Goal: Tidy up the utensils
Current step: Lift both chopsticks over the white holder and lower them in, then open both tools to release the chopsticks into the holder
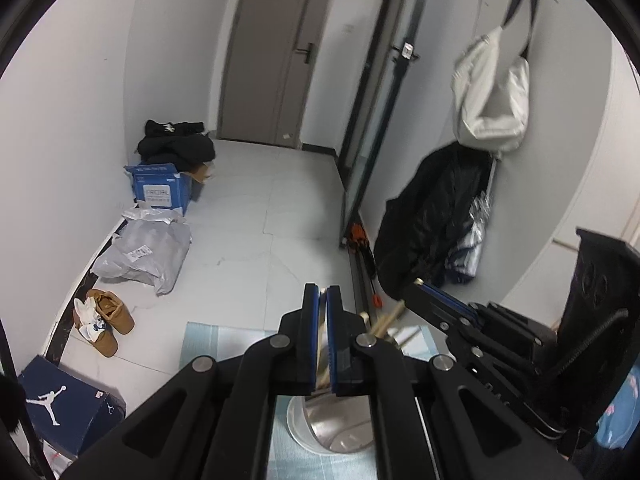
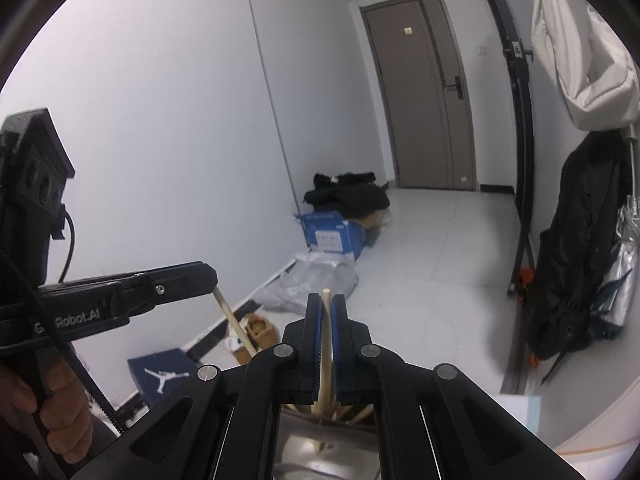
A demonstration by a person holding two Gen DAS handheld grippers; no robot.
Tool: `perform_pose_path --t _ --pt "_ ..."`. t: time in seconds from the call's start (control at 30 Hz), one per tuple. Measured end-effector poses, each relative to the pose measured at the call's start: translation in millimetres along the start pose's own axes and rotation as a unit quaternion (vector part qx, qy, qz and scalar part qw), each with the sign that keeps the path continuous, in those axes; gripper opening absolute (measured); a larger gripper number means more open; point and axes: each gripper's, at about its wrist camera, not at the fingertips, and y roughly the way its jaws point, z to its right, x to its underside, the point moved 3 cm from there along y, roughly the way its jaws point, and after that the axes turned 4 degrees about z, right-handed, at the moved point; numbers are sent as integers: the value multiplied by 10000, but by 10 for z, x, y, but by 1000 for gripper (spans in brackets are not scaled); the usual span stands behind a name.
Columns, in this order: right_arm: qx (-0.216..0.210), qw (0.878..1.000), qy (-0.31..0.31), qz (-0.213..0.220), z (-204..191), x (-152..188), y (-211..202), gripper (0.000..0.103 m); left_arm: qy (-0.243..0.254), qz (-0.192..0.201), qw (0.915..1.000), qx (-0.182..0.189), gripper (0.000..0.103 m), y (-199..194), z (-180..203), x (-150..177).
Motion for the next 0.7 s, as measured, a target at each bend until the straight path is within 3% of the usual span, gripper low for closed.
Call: perform_pose_path --t 0.7 --pt "-327 9968 305 -667 -40 333 224 5 -201 -407 9988 195 1 104 -58 165"
